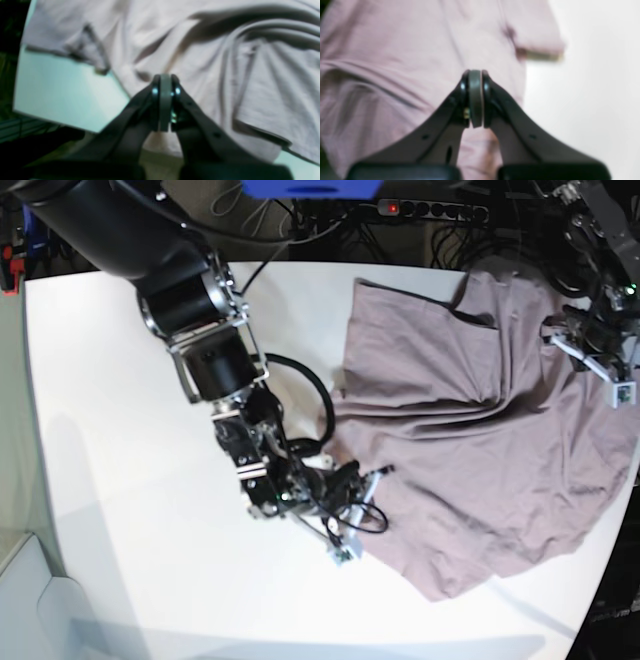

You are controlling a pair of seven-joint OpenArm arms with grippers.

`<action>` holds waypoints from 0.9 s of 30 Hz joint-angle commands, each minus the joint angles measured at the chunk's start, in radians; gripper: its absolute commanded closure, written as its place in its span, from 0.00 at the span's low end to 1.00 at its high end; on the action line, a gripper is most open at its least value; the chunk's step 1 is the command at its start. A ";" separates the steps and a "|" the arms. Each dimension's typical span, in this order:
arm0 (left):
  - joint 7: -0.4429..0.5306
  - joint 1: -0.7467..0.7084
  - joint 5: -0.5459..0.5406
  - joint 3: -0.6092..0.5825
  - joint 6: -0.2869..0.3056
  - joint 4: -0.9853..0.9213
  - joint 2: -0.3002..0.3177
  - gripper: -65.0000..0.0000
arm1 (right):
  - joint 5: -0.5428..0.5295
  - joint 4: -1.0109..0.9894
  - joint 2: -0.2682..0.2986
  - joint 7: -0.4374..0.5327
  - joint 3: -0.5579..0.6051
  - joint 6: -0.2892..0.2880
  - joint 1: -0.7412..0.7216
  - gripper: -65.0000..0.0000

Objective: Layout the t-shirt on the table in an organized manner, then fold the t-shirt properly
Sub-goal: 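Pull the shirt edge with the right gripper toward the table center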

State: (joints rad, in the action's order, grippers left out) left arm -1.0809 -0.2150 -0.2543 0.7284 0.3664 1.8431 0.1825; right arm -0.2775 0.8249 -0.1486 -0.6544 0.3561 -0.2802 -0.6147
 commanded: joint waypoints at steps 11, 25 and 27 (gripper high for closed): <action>0.025 0.015 -0.010 0.052 -0.002 -0.027 0.004 1.00 | -0.013 -0.283 -0.008 0.207 -0.002 0.003 -0.004 1.00; 0.025 0.141 -0.010 -0.046 -0.002 -0.070 -0.004 1.00 | -0.018 -0.283 0.205 0.199 -0.044 0.238 0.031 1.00; 0.025 0.159 -0.010 -0.092 -0.002 -0.070 -0.004 1.00 | -0.018 -0.281 0.231 0.198 -0.116 0.235 0.049 1.00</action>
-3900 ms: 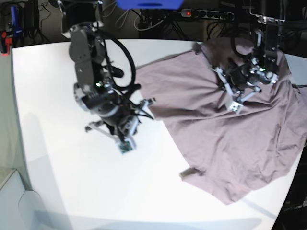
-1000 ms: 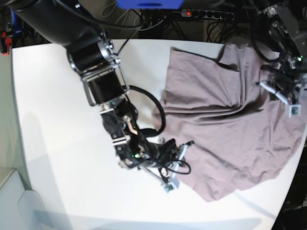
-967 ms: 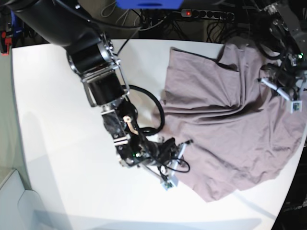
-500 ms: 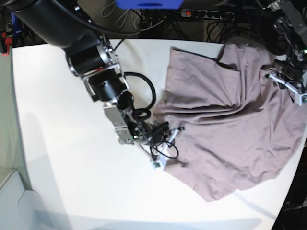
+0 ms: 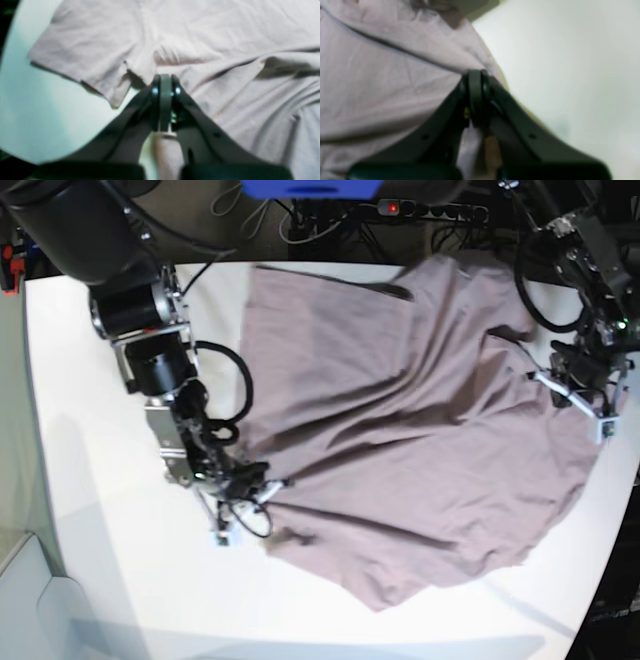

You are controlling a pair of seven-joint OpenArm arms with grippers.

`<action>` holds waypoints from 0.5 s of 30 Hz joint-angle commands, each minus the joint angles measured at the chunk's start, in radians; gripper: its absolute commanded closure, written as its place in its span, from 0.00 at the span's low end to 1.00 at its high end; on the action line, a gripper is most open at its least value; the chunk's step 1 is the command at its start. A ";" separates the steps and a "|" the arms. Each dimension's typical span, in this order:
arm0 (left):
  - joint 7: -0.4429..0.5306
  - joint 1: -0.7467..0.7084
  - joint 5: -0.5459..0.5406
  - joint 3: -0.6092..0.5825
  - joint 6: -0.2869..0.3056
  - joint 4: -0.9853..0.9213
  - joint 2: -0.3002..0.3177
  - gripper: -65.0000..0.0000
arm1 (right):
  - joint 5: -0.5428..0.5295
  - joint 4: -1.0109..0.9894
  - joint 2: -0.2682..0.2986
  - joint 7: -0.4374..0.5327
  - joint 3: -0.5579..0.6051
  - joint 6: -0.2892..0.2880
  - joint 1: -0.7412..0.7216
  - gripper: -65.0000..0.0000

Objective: Layout the t-shirt on the table in an organized manner, then fold the t-shirt properly
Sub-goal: 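Pull the shirt edge with the right gripper toward the table center, then grasp the shirt with the left gripper and spread it away from the right gripper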

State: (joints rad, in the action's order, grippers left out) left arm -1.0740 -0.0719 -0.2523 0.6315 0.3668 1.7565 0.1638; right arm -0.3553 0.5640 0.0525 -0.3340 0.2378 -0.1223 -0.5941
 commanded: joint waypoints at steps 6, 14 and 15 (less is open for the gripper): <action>0.018 0.021 -0.012 -0.141 -0.002 0.000 -0.059 1.00 | 0.060 0.175 0.074 -0.208 -0.090 0.074 0.112 1.00; 0.015 -0.033 -0.011 -0.382 -0.004 0.030 -0.139 1.00 | 0.063 0.474 0.086 -0.319 -0.088 0.074 0.185 1.00; 0.015 -0.044 -0.011 -0.407 -0.004 0.033 -0.137 1.00 | 0.063 0.480 0.086 -0.327 -0.088 0.074 0.184 1.00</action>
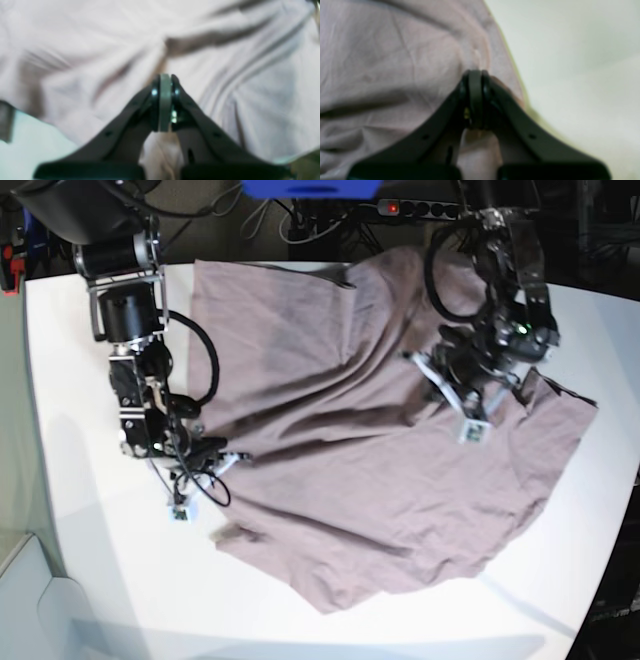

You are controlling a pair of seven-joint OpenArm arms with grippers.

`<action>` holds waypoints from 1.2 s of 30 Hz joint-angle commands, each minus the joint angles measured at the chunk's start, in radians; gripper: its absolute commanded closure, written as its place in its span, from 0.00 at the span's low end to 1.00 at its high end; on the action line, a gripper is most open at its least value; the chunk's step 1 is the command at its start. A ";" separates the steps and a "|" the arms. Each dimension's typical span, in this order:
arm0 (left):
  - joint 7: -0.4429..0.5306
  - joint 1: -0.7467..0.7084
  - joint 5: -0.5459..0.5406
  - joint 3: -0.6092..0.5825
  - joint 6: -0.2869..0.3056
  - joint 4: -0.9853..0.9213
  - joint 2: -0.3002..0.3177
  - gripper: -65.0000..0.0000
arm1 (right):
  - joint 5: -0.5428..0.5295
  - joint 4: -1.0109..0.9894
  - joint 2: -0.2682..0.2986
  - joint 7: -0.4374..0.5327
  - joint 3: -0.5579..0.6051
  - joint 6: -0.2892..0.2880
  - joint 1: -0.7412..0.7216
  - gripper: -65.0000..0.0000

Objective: Layout the t-shirt on the table in an organized manner, then fold the t-shirt properly
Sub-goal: 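Grasp the shirt with the left gripper and spread it away from the right gripper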

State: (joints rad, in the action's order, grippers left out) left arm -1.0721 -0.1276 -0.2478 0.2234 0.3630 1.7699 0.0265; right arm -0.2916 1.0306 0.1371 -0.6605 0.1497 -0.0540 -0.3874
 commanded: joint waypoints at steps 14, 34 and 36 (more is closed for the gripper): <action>0.128 -0.100 -0.005 -0.120 -0.002 -0.117 0.109 1.00 | -0.001 0.347 0.023 -0.002 -0.003 0.006 0.075 1.00; 0.263 0.081 -0.015 0.282 0.000 -0.361 0.381 1.00 | -0.001 0.448 0.019 -0.051 0.006 0.004 0.117 1.00; 0.261 0.099 -0.015 0.316 0.000 -0.341 0.385 1.00 | -0.001 0.445 0.003 -0.051 0.006 0.004 0.112 1.00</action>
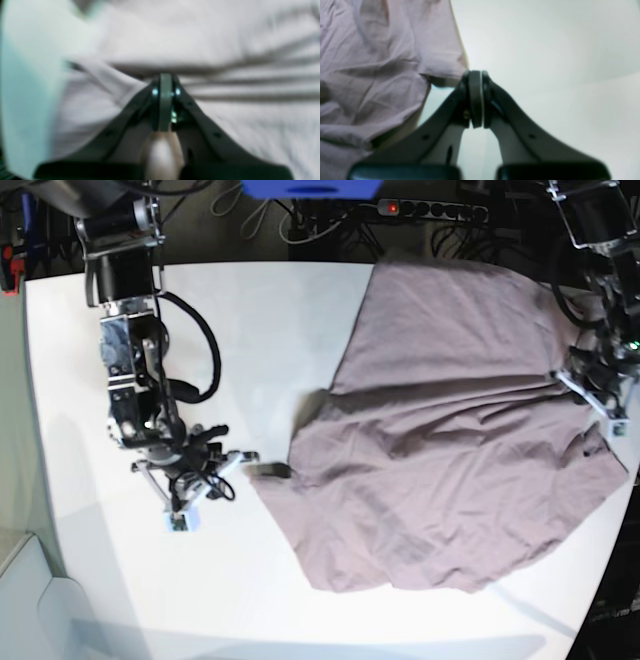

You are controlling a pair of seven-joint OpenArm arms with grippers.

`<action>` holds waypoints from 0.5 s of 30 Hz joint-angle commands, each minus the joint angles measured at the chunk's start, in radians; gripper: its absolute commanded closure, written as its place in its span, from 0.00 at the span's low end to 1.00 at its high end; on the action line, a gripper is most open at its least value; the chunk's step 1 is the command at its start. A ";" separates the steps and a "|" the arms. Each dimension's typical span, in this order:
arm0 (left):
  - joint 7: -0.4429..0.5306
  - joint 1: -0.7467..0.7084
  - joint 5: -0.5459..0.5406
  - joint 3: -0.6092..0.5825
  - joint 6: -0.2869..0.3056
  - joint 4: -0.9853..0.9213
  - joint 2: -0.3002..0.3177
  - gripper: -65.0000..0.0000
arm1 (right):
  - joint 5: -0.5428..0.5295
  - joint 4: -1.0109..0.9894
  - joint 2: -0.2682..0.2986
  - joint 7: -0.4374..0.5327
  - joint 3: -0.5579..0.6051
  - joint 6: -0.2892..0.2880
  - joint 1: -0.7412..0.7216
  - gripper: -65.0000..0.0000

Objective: Layout the t-shirt on the table in an organized manner, then fold the t-shirt properly
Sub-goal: 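Grasp the shirt with the left gripper and spread it away from the right gripper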

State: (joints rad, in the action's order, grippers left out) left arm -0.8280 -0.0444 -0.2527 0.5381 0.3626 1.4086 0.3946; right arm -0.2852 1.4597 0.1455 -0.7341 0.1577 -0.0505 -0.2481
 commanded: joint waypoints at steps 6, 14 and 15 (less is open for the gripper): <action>-0.080 0.016 -0.013 0.049 0.000 0.194 -0.003 1.00 | -0.007 -0.030 -0.060 0.026 0.036 0.001 -0.073 1.00; -0.182 -0.053 -0.012 0.043 0.000 0.412 -0.190 1.00 | -0.007 -0.347 -0.157 0.037 0.128 -0.001 -0.248 1.00; -0.182 -0.065 -0.010 0.037 0.000 0.420 -0.213 1.00 | -0.007 -0.385 -0.166 0.049 0.141 -0.001 -0.271 1.00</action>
State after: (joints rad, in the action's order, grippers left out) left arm -1.0252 -0.1234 -0.2516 0.5755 0.3634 1.8099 0.1677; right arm -0.2848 1.0542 -0.0139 -0.7090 0.3000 -0.0505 -0.4873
